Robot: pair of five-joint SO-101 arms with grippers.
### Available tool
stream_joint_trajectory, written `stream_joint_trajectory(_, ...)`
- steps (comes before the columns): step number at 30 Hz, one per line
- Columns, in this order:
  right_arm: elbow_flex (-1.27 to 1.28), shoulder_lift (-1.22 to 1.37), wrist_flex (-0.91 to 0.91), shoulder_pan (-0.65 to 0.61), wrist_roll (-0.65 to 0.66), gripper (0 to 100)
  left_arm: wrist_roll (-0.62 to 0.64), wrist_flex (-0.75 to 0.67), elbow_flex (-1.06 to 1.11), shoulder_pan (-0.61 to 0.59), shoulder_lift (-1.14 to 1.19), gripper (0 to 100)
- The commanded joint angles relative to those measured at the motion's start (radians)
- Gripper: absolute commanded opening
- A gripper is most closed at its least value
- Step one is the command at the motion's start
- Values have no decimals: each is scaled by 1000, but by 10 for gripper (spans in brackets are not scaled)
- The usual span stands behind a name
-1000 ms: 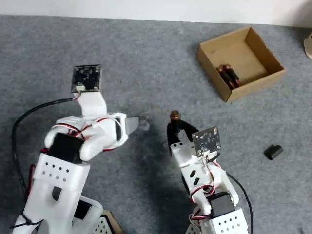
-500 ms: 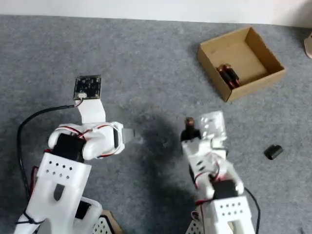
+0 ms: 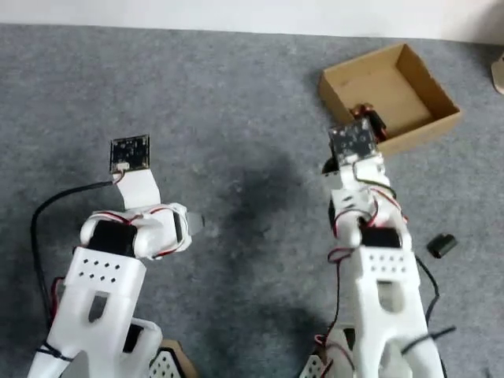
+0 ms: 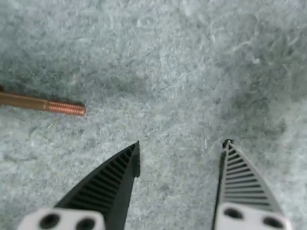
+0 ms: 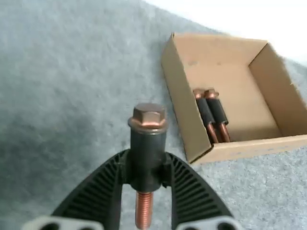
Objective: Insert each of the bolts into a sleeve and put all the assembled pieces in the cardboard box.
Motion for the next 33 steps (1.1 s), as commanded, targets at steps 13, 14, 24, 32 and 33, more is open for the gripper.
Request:
stream_joint_trajectory(13, -723, 662, -166, 107, 94, 5, 0, -92, 36, -10, -16, 252)
stream_joint_trajectory(14, -757, 693, -166, 107, 94, 5, 0, -92, 38, -10, -16, 252)
stream_joint_trajectory(24, -992, 1040, -246, 119, 275, 5, 0, -92, 38, -12, -16, 252)
stream_joint_trajectory(32, -1029, 1234, -584, 139, 273, 125, 0, -94, 65, -10, -16, 253)
stream_joint_trajectory(33, -1029, 1241, -587, 142, 272, 159, 0, -94, 68, -10, -16, 253)
